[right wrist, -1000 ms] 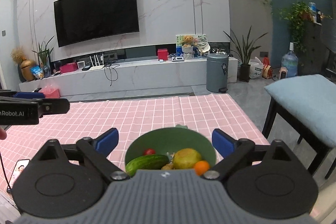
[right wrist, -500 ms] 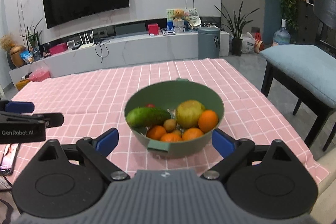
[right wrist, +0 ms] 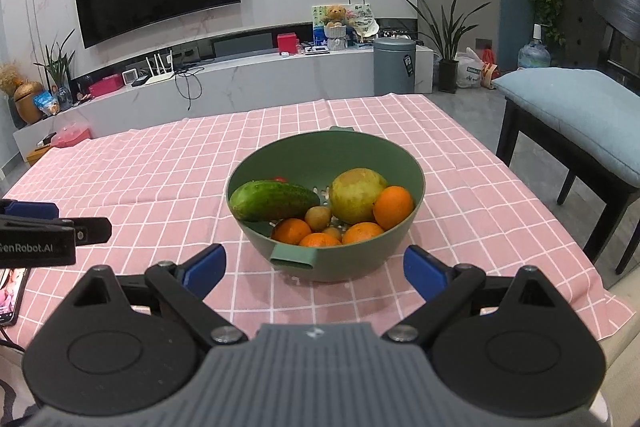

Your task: Organize fruits

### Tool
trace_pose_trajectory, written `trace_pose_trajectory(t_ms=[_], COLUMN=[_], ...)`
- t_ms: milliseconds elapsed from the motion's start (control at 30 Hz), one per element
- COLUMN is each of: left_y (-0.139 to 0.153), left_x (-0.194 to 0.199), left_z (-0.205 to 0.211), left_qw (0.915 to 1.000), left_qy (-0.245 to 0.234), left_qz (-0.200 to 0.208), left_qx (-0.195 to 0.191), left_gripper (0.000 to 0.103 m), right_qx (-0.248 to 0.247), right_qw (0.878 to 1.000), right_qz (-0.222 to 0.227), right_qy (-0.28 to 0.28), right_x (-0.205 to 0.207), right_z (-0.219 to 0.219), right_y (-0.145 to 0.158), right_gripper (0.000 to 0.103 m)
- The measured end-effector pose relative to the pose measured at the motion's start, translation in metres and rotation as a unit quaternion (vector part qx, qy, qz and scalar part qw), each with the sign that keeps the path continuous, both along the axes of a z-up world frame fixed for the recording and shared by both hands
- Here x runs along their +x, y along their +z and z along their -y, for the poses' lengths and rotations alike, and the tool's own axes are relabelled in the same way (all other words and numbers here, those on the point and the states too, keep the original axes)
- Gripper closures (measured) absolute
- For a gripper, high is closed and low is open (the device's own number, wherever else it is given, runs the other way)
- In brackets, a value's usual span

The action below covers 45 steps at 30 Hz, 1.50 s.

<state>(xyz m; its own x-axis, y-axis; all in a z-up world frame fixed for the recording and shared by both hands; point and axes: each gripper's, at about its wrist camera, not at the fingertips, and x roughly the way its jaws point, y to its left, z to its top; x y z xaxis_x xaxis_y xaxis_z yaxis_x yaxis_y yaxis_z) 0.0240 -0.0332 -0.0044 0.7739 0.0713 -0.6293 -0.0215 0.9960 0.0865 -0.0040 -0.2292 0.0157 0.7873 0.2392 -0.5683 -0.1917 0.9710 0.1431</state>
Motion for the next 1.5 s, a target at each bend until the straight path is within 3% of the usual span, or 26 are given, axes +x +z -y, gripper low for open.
trace_pose_trajectory(t_ms=[1500], left_y=[0.0032], left_x=[-0.0003], left_z=[-0.0038], left_qw=[1.0], left_qy=[0.004], left_qz=[-0.006], left_qx=[-0.005], left_gripper=[0.012], right_qx=[-0.002], right_qw=[1.0], right_qz=[0.004], right_qy=[0.015], right_x=[0.001], right_z=[-0.0001], right_y=[-0.0048], right_gripper=[0.011])
